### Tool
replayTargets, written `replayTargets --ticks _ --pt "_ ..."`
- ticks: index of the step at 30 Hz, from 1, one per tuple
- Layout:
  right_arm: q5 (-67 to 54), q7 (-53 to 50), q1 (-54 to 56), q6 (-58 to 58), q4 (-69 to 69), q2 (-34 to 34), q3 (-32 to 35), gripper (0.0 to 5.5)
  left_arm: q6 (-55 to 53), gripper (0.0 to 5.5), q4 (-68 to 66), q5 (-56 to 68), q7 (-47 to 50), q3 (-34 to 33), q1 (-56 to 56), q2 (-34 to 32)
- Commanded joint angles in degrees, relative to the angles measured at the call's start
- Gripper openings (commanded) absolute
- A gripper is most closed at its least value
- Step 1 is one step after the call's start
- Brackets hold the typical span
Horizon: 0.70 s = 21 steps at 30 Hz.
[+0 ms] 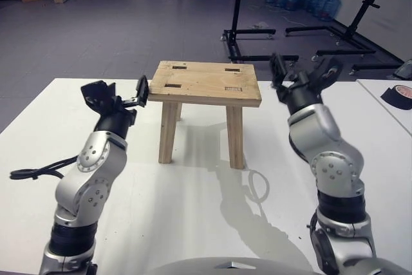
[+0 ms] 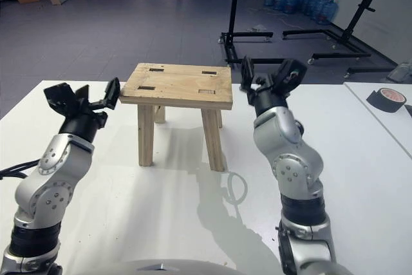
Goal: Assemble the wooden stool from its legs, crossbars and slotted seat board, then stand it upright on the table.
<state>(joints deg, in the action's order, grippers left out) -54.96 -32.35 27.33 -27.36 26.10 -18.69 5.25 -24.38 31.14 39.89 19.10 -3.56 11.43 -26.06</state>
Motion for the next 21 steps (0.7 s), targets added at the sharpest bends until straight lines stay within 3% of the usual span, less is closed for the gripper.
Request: replayTargets --ticks 1,5,10,16,21 --pt "2.95 4.82 3.72 -0.89 -0.93 -3.67 4.39 3.94 0.78 4.54 -0.11 -7.04 -5.41 -2.24 5.17 -3.79" --pt "19.45 15.40 -4.77 6.00 -6.31 -9.02 1.95 3.94 6.15 4.54 -5.44 -16.37 -11.16 -1.19 2.93 -4.23" --pt "35.18 24.50 -15.20 19.56 -14.64 -6.39 -3.24 3.94 19.34 4.54 -18.72 -23.21 -17.75 -2.27 -2.44 -0.02" --pt "41.27 28.14 -15.26 27.70 -20.90 -1.53 -2.18 3.94 34.61 4.54 -31.50 -29.15 -23.06 -2.43 -1.66 3.34" --pt "43.20 29.78 -14.65 29.90 -23.59 0.76 -0.71 3.94 40.29 4.54 -35.69 -32.66 -24.45 -2.09 -0.41 4.94"
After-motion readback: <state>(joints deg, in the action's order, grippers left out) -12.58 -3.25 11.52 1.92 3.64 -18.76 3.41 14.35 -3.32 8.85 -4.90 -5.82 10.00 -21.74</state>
